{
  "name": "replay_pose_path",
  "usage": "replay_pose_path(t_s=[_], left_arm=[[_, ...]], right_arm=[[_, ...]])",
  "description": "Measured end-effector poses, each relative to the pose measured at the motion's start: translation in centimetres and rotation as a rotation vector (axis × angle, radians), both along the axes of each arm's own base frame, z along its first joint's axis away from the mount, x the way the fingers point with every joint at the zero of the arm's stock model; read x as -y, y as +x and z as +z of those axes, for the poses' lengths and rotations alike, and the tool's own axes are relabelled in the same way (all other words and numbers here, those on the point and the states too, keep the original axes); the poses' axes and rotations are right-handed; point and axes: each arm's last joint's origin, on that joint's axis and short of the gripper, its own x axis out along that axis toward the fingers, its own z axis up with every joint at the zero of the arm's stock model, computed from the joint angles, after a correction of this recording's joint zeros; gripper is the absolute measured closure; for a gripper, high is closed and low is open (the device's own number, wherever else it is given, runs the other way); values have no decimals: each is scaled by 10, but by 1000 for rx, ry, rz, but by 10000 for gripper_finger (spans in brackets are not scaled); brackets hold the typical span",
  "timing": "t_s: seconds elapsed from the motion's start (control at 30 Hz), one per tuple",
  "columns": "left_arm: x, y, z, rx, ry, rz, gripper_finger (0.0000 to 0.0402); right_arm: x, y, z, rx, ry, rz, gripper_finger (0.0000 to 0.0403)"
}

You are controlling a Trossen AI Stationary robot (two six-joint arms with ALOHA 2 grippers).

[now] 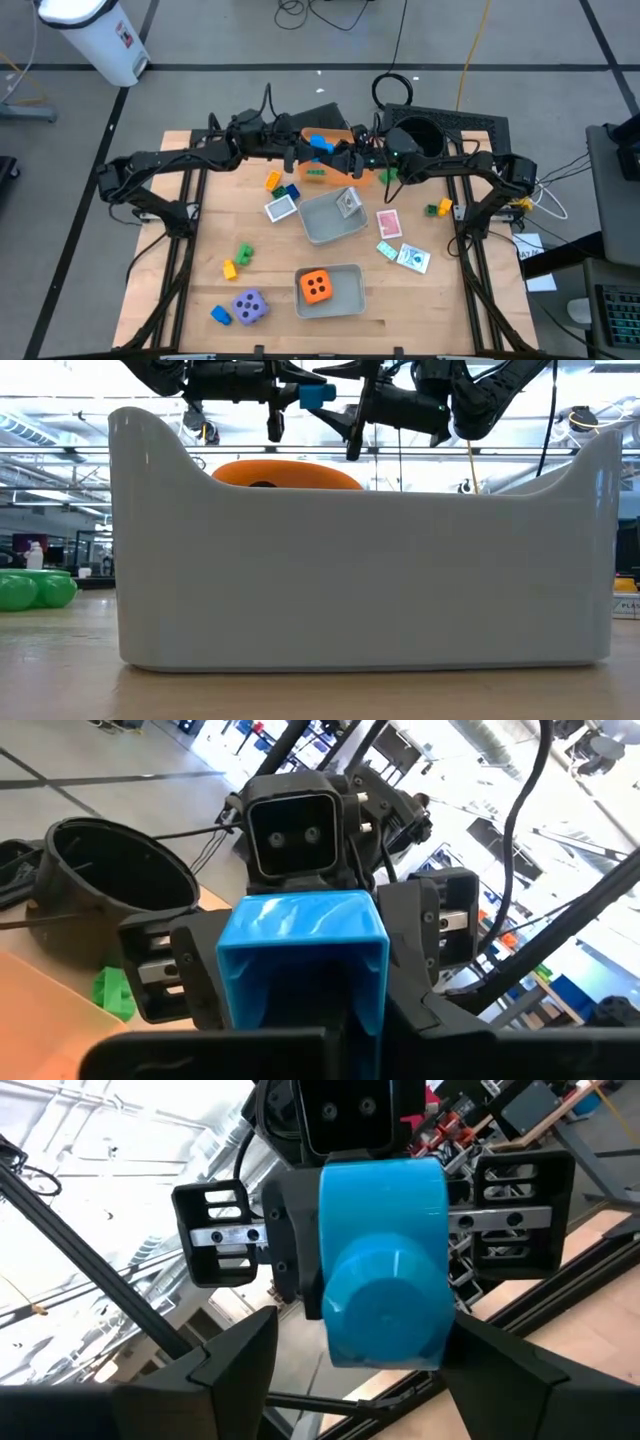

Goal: Pick & Place Toys
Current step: Put the blue game piece into the orange bin

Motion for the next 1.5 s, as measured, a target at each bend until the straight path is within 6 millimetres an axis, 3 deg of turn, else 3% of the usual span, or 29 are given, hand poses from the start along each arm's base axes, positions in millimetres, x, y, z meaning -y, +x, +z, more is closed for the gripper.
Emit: replay_pose_path(t_s=[0.13,0.23,0.63,0.77,0.9,1.0,1.5], left_arm=[[0,0,0,0,-3,1,394],[0,0,0,0,-6,1,382],[0,0,0,-5,-13,-5,388],[1,0,-1,-7,-11,-12,374],[2,0,-1,-8,-6,-22,389],[2,0,-1,-10,-7,-27,394],[3,0,1,8,43,-63,234]], right_arm=[[0,0,-1,-4,-4,-4,151],[0,0,-1,-5,-8,-6,163],[1,1,-5,-40,-29,-43,266],[1,1,-4,-31,-30,-41,263],[1,1,-4,-31,-34,-44,246],[1,1,-4,-30,-45,-46,257],[1,1,-3,-21,-56,-49,263]])
